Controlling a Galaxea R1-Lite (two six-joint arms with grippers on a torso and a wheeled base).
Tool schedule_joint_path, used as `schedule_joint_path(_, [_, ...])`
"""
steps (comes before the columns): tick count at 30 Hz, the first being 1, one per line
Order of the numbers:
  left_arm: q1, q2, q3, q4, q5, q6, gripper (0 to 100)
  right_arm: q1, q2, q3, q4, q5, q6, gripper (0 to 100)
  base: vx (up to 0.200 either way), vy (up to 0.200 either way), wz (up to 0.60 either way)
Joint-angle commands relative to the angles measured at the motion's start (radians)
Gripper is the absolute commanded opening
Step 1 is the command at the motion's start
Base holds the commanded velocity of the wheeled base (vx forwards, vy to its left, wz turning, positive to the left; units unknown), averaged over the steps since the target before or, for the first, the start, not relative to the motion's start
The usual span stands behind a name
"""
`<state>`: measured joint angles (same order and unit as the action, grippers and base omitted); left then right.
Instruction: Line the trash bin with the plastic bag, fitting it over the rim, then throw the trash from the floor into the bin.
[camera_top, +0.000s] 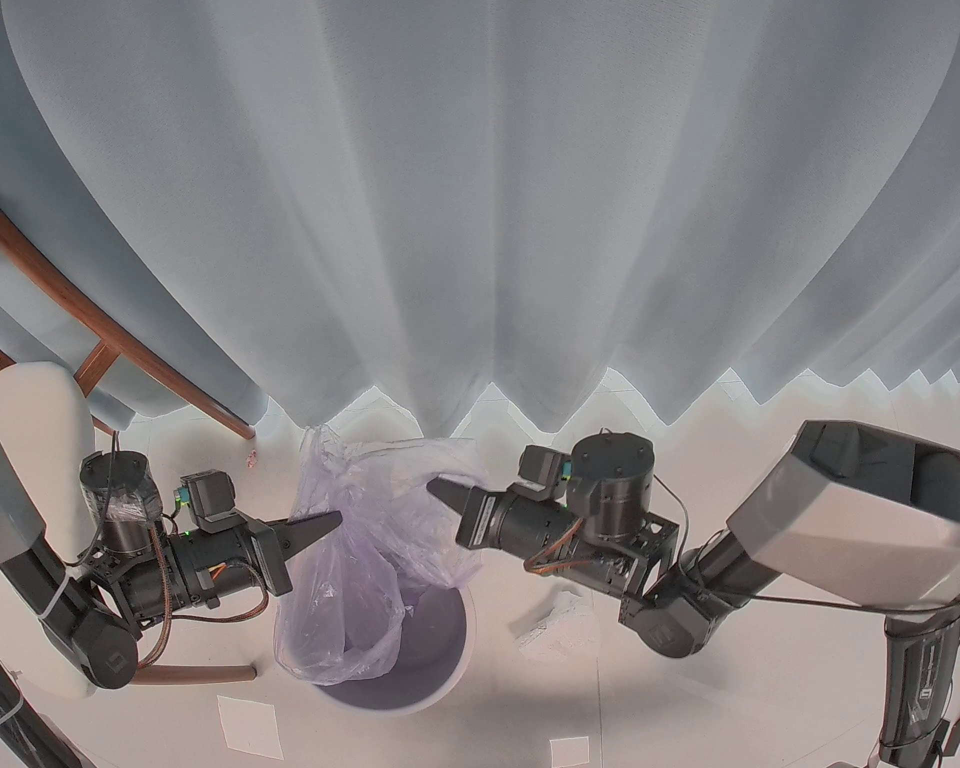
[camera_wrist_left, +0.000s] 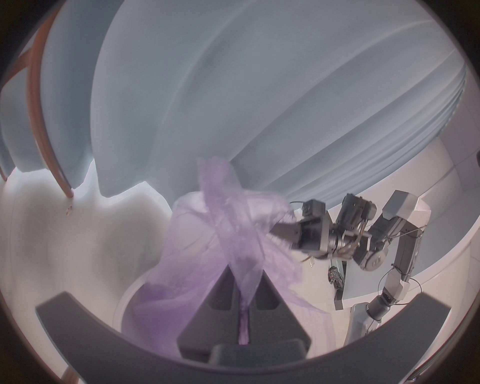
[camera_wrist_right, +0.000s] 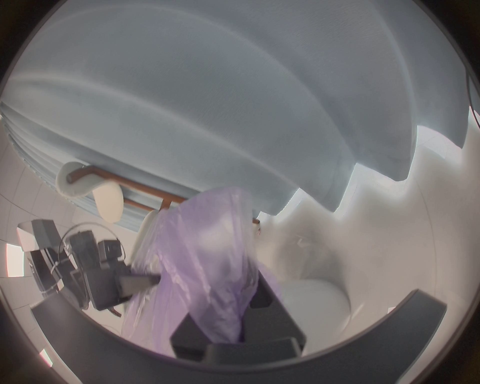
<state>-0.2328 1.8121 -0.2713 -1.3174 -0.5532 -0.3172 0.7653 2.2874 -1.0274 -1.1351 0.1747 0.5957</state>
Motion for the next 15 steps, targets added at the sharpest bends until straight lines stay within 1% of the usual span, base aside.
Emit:
schedule_joint_path(1, [0.030, 0.075, -0.006, -0.005, -0.001, 0.001, 0, -0.061, 0.007, -0.052, 0.018, 0.012, 0.001, 0, 0.000, 0.000, 0.00])
schedule_joint_path(3, [0.056, 0.087, -0.020, -0.005, -0.001, 0.001, 0, -0.107, 0.009, -0.079, 0.040, 0.032, 0.001, 0, 0.000, 0.000, 0.00])
schedule_joint_path(6, [0.086, 0.088, -0.039, -0.003, -0.001, 0.001, 0, -0.146, 0.026, -0.126, 0.081, 0.058, 0.001, 0, 0.000, 0.000, 0.00])
schedule_joint_path(10, [0.093, 0.087, -0.040, -0.002, -0.004, 0.001, 0, -0.153, 0.046, -0.175, 0.087, 0.058, 0.007, 0, 0.000, 0.000, 0.00])
schedule_joint_path(15, [0.107, 0.082, -0.043, -0.005, -0.004, 0.003, 0, -0.152, 0.047, -0.192, 0.081, 0.058, 0.007, 0, 0.000, 0.000, 0.00])
